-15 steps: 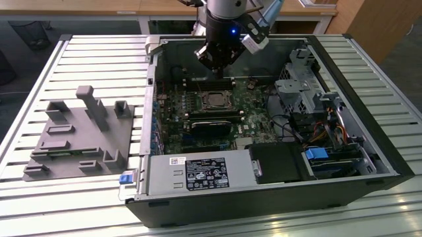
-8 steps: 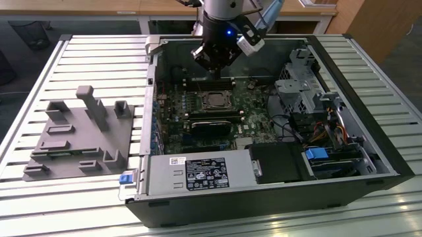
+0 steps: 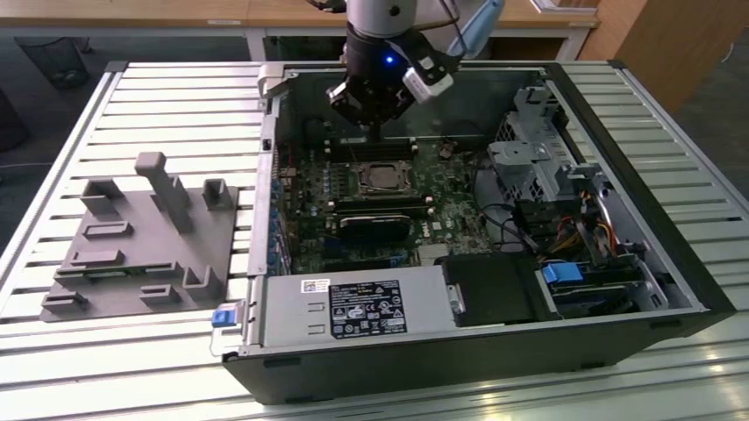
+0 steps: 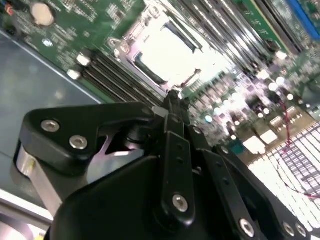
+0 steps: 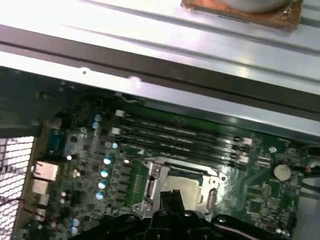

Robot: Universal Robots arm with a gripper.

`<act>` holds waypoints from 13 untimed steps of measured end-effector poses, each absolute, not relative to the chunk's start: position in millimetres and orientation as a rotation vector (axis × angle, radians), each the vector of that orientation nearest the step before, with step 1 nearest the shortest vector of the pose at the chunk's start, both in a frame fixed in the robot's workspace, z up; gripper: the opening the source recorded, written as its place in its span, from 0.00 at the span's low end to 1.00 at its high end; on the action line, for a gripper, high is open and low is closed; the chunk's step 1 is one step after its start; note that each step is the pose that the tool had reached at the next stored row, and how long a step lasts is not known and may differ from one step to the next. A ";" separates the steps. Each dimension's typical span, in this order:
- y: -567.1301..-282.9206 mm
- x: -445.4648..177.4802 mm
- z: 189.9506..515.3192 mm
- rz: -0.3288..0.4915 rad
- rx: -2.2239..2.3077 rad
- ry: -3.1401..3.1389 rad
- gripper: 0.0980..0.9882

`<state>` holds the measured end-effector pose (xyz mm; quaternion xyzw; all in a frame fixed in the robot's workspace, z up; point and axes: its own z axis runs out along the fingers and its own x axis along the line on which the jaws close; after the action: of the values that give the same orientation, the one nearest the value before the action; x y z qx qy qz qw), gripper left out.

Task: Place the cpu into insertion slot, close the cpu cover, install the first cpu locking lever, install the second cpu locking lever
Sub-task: 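Install the first cpu locking lever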

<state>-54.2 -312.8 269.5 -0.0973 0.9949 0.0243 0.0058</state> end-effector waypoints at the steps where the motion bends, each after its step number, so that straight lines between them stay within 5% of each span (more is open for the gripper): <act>1: -312.8 -58.5 269.4 0.076 -0.305 3.114 0.01; 13: -312.4 -89.0 261.6 0.075 -0.241 3.114 0.01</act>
<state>-89.0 -312.4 261.6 -0.0770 0.9967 0.0238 0.0087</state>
